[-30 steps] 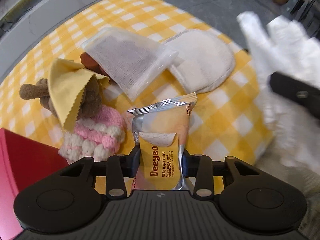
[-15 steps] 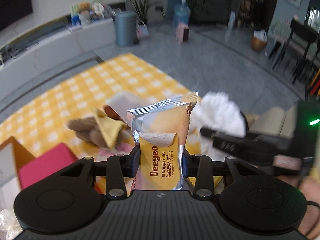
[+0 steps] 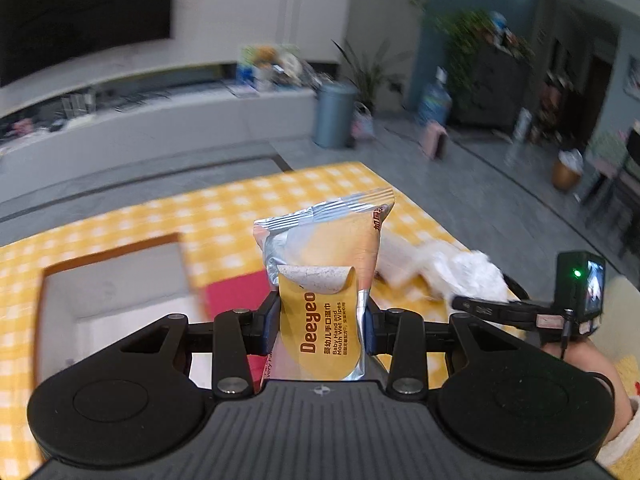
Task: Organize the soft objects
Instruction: 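Carry the snack packet with the left gripper while the right carries the tissue toward the box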
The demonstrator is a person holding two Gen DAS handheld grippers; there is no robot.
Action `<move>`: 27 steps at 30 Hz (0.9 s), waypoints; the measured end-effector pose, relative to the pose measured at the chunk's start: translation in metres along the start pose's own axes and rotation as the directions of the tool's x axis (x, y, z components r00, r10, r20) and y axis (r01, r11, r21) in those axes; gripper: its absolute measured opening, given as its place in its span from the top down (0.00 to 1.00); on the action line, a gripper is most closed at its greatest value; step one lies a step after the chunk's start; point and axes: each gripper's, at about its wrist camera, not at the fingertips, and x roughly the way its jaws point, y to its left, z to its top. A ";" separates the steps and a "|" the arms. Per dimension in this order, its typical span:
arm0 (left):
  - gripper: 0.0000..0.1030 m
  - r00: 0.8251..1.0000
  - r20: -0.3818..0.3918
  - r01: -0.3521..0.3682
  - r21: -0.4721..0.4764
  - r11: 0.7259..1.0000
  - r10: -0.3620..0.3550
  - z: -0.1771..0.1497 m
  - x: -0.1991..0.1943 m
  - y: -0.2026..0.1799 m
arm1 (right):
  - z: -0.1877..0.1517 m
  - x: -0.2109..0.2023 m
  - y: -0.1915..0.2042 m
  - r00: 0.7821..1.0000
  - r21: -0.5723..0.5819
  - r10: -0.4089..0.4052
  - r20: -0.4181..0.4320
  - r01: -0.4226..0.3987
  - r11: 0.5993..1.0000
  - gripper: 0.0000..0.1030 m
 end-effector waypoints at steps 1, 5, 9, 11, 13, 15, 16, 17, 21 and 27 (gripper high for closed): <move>0.57 1.000 0.018 -0.013 -0.014 1.000 0.013 -0.003 -0.006 0.007 | -0.001 -0.001 0.004 1.000 -0.012 0.001 0.001 -0.001 1.000 0.78; 0.57 0.998 0.052 -0.037 -0.121 0.992 0.043 -0.014 -0.024 0.038 | -0.003 -0.008 0.017 0.999 -0.028 0.048 0.016 -0.048 0.998 0.78; 0.57 0.990 0.097 -0.084 -0.182 0.980 0.103 -0.024 -0.037 0.067 | -0.008 -0.027 0.035 0.992 -0.050 0.126 0.032 -0.124 0.991 0.78; 0.57 0.983 0.115 -0.115 -0.215 0.970 0.142 -0.032 -0.044 0.080 | -0.009 -0.039 0.047 0.984 -0.062 0.172 0.052 -0.169 0.984 0.78; 0.57 0.979 0.118 -0.132 -0.251 0.959 0.166 -0.040 -0.045 0.093 | -0.008 -0.051 0.062 0.971 -0.070 0.230 0.066 -0.226 0.972 0.78; 0.57 0.978 0.111 -0.137 -0.280 0.950 0.174 -0.047 -0.042 0.105 | -0.007 -0.063 0.081 0.955 -0.089 0.288 0.075 -0.282 0.955 0.78; 0.57 0.979 0.102 -0.140 -0.286 0.948 0.175 -0.050 -0.042 0.111 | -0.006 -0.069 0.092 0.946 -0.106 0.315 0.078 -0.306 0.946 0.78; 0.57 0.979 0.092 -0.145 -0.304 0.942 0.180 -0.052 -0.041 0.117 | -0.006 -0.076 0.104 0.940 -0.126 0.331 0.085 -0.320 0.939 0.78; 0.57 0.978 0.090 -0.148 -0.343 0.928 0.189 -0.066 -0.048 0.135 | -0.010 -0.097 0.160 0.923 -0.221 0.370 0.102 -0.342 0.913 0.78; 0.57 0.980 0.081 -0.131 -0.411 0.902 0.179 -0.080 -0.055 0.157 | -0.027 -0.101 0.248 0.879 -0.343 0.476 -0.014 -0.452 0.824 0.78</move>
